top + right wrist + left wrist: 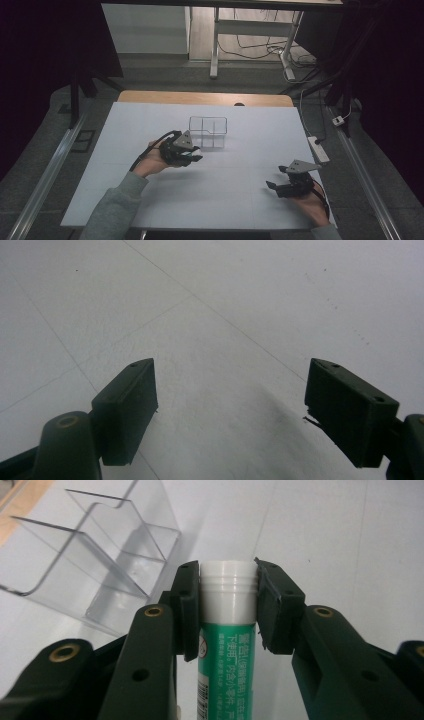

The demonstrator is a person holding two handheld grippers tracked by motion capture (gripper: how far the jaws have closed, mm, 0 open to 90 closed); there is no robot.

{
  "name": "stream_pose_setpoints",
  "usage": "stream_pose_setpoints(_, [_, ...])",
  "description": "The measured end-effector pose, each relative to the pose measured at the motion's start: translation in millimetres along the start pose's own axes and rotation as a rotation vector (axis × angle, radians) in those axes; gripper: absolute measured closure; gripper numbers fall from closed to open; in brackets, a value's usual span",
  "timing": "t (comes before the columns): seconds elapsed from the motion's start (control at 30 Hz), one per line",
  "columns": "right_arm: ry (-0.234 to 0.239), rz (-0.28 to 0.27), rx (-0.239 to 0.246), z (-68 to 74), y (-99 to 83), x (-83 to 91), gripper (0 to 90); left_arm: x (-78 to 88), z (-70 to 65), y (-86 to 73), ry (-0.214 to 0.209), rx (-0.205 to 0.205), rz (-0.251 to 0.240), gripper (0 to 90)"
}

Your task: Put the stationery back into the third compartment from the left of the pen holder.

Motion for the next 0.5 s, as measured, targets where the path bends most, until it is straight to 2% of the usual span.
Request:
stream_pose_setpoints(0.2, [-0.001, -0.001, 0.001, 0.1, 0.2, 0.3, 20.5, 6.2, 6.7, 1.4, 0.020, 0.065, -0.054, 64.4])
stream_pose_setpoints(0.5, [-0.003, 0.000, 0.003, 0.1, 0.1, 0.2, 20.5, 15.2, 12.2, 4.5, 0.032, 0.135, -0.137, 64.4])
Point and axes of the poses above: each handheld gripper's, and its own axes: x roughly backward along the jaws, y roughly out of its top, z roughly to its left, the point moved 4 cm from there along -x, roughly forward along the jaws, and after that the axes turned 9 degrees about x, right-handed, at the moved point
